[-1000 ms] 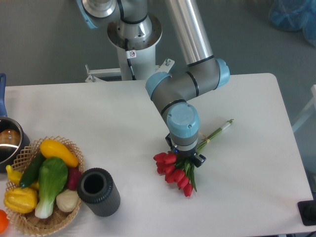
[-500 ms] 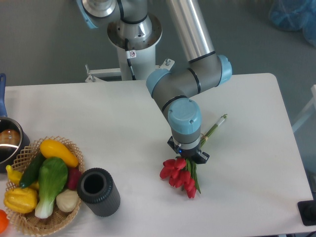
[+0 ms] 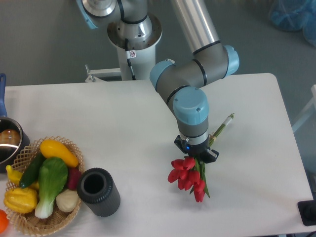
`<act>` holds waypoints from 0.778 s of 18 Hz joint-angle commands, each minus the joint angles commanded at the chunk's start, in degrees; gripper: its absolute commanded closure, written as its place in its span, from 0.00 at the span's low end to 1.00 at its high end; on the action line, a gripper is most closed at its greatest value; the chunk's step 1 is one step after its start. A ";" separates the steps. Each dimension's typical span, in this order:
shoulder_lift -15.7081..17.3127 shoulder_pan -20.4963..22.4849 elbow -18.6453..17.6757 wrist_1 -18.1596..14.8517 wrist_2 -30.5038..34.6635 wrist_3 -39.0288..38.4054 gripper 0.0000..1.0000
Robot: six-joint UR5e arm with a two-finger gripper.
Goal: Pick up the flowers from the table
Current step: 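Lift the gripped red tulip bunch up off the table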
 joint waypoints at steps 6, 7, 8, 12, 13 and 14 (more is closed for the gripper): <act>0.09 -0.09 0.27 -0.09 0.18 0.70 1.00; 0.00 -0.18 0.27 -0.09 0.18 0.70 1.00; -0.09 -0.18 0.27 -0.09 0.35 0.62 1.00; -0.26 -0.27 0.09 -0.09 0.61 0.53 1.00; -0.18 -0.27 0.18 -0.09 0.53 0.61 1.00; -0.18 -0.18 0.09 -0.09 0.61 0.62 1.00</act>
